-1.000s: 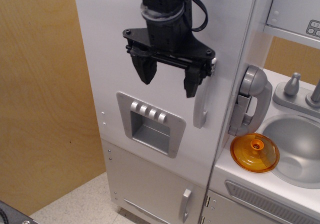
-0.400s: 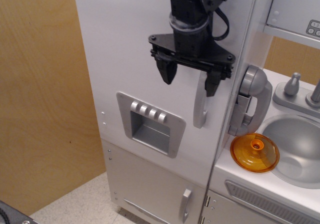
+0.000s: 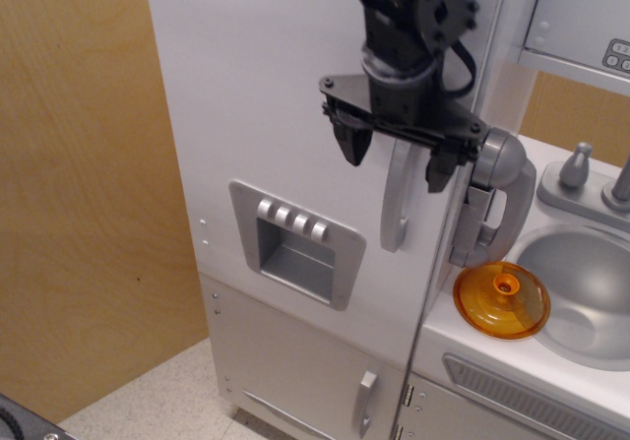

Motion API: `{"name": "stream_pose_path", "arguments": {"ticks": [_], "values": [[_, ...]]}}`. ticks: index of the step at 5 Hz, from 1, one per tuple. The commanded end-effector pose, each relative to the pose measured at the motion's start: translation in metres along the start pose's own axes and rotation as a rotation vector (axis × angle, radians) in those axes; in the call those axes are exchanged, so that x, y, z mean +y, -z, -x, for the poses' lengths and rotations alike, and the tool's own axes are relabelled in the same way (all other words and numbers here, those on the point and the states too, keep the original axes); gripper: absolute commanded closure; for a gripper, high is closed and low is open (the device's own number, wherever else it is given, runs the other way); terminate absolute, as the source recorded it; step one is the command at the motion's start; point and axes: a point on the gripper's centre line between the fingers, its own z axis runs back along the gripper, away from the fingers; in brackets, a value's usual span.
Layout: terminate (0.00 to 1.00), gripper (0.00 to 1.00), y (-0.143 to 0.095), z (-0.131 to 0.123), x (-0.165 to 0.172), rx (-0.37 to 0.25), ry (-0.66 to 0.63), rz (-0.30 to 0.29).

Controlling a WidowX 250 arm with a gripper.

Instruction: Open fridge

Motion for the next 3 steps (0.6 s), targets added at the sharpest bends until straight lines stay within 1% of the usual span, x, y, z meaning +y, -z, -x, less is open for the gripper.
{"name": "stream_pose_path", "arguments": {"ticks": [1, 2, 3], "values": [[0.0, 1.0, -0.005, -0.008, 0.0, -0.079, -0.023, -0.032], [0.0, 1.0, -0.009, -0.007, 0.003, -0.059, -0.033, 0.024], [0.0, 1.0, -0.01, -0.001, 0.012, -0.029, -0.064, 0.044]]}}
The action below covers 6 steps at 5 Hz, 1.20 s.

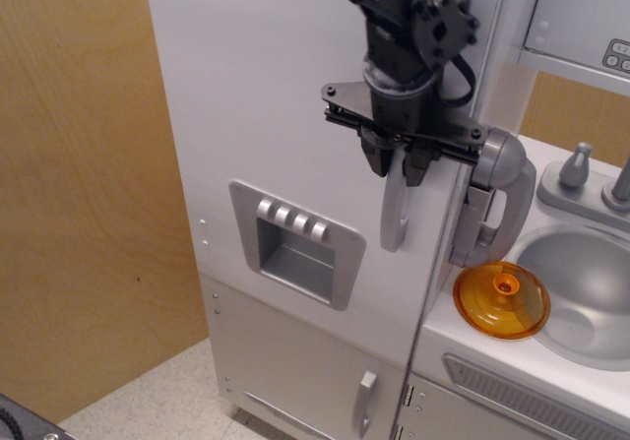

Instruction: Open fridge

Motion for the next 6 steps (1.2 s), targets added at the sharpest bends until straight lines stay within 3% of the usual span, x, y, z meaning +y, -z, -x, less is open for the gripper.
{"name": "stream_pose_path", "arguments": {"ticks": [1, 2, 3, 4, 6], "values": [[0.0, 1.0, -0.027, 0.018, 0.02, 0.022, -0.024, 0.037], [0.0, 1.0, -0.051, 0.04, 0.041, 0.069, -0.021, 0.058], [0.0, 0.0, -0.067, 0.06, 0.056, 0.101, -0.008, 0.005], [0.0, 0.0, -0.076, 0.073, 0.055, 0.152, -0.024, -0.037], [0.0, 0.0, -0.085, 0.101, 0.022, 0.247, 0.044, -0.021]]}}
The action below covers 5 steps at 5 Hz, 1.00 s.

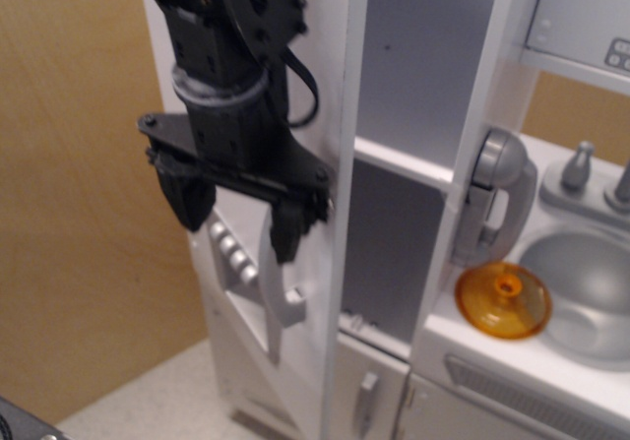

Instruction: Open fridge

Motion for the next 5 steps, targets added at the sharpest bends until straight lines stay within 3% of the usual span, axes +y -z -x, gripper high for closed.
{"name": "stream_pose_path", "arguments": {"ticks": [1, 2, 3, 5], "values": [[0.0, 0.0, -0.008, 0.013, -0.05, 0.001, 0.098, 0.013], [0.0, 0.0, -0.003, 0.014, -0.085, 0.048, 0.147, 0.033], [0.0, 0.0, 0.004, 0.007, -0.109, 0.042, 0.173, 0.032], [0.0, 0.0, 0.003, -0.036, -0.118, 0.002, 0.108, 0.04]]}}
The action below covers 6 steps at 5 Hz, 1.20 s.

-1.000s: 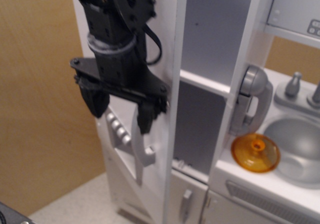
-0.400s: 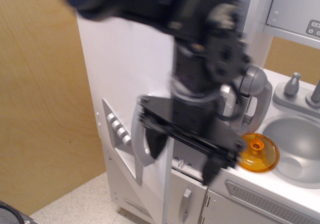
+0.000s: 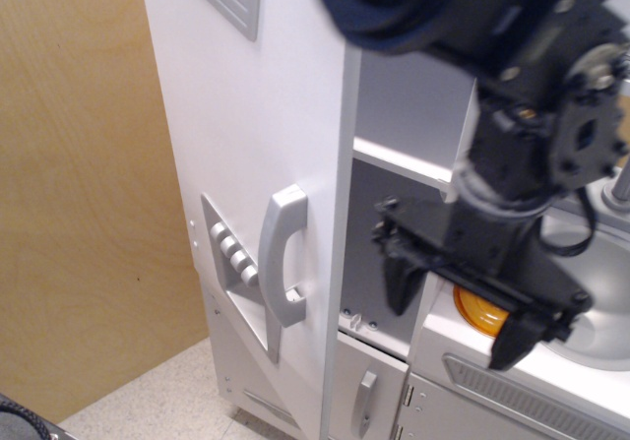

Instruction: Open fridge

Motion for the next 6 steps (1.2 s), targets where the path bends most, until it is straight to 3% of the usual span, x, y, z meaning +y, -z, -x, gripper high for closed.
{"name": "stream_pose_path", "arguments": {"ticks": [1, 2, 3, 6], "values": [[0.0, 0.0, -0.021, -0.04, 0.013, -0.101, -0.098, 0.021], [0.0, 0.0, -0.021, -0.046, 0.037, -0.113, -0.156, -0.008], [0.0, 0.0, -0.02, -0.036, 0.047, -0.072, -0.168, -0.021], [0.0, 0.0, -0.035, 0.023, 0.084, -0.013, -0.154, -0.03]]}}
